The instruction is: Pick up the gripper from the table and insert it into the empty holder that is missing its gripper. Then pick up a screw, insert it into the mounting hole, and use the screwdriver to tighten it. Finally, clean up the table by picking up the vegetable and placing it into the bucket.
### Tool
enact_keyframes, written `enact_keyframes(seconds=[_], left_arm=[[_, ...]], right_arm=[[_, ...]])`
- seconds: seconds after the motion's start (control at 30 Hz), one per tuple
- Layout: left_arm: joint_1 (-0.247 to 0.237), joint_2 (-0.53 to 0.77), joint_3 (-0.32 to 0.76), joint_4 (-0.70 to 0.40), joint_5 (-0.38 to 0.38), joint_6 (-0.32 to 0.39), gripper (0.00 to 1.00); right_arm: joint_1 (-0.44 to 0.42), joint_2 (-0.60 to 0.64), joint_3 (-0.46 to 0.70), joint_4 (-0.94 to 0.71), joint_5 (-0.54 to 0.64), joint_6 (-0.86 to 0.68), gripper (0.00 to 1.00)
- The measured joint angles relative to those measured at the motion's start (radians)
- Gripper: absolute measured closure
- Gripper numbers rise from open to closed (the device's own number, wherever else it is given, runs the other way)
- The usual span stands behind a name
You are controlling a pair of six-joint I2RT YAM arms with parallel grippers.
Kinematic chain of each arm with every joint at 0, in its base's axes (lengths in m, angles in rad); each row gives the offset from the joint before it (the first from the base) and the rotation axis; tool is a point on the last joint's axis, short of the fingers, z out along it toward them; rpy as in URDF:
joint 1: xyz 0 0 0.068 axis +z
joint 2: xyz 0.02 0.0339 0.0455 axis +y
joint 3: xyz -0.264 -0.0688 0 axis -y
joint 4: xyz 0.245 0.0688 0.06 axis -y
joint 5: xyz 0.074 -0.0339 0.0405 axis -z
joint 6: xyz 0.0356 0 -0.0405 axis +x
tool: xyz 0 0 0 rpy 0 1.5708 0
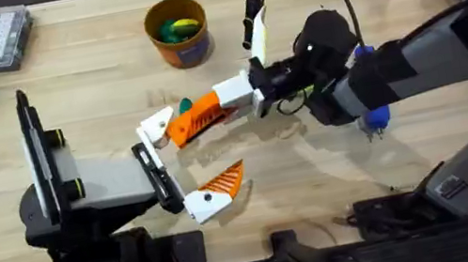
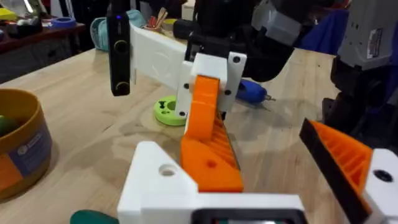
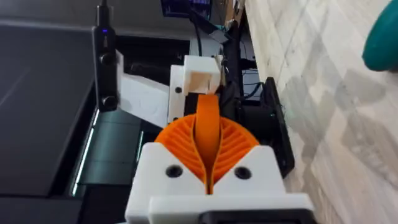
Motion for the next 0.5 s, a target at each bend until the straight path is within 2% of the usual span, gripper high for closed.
enact_keyframes(seconds=[0.5], left_arm=[[0.0,0.0,0.0,-0.001,0.001,-0.002,0.013]], right_arm=[[0.0,0.0,0.0,-0.023,0.048,-0.002,0.987]])
